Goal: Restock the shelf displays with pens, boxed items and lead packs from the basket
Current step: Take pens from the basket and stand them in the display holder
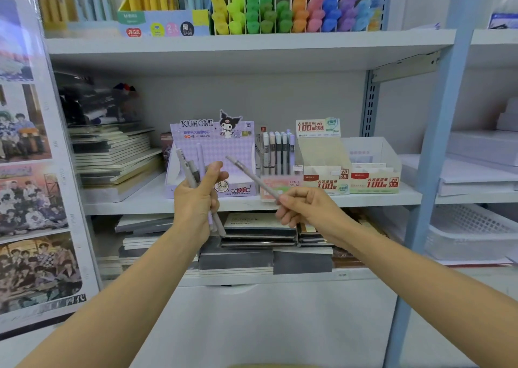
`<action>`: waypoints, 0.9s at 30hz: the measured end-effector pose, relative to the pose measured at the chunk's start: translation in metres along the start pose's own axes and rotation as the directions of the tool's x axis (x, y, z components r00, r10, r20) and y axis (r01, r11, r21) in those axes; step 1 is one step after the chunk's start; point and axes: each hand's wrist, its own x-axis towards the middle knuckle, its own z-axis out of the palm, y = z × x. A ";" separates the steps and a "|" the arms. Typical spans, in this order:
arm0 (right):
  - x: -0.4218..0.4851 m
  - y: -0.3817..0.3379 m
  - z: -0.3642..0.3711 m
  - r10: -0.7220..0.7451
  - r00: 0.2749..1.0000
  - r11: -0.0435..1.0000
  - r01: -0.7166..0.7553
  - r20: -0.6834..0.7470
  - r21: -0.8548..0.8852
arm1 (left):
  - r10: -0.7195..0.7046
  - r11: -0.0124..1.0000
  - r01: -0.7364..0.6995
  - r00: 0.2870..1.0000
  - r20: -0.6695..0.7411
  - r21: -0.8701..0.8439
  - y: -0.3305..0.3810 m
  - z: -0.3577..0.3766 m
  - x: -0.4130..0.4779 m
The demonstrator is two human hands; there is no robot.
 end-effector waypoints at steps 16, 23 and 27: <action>0.015 -0.022 0.028 -0.220 0.961 0.955 0.176 -0.170 -0.240 | -0.037 0.973 0.009 0.992 0.119 0.231 -0.014 0.013 -0.010; 0.026 -0.036 0.031 -0.287 0.950 0.894 0.220 -0.121 -0.390 | -0.051 0.955 -0.013 0.977 0.208 0.296 -0.020 0.023 -0.013; 0.037 -0.055 0.016 -0.371 0.896 0.908 0.294 -0.245 -0.298 | -0.043 0.962 -0.005 0.984 0.170 0.272 -0.013 0.019 -0.003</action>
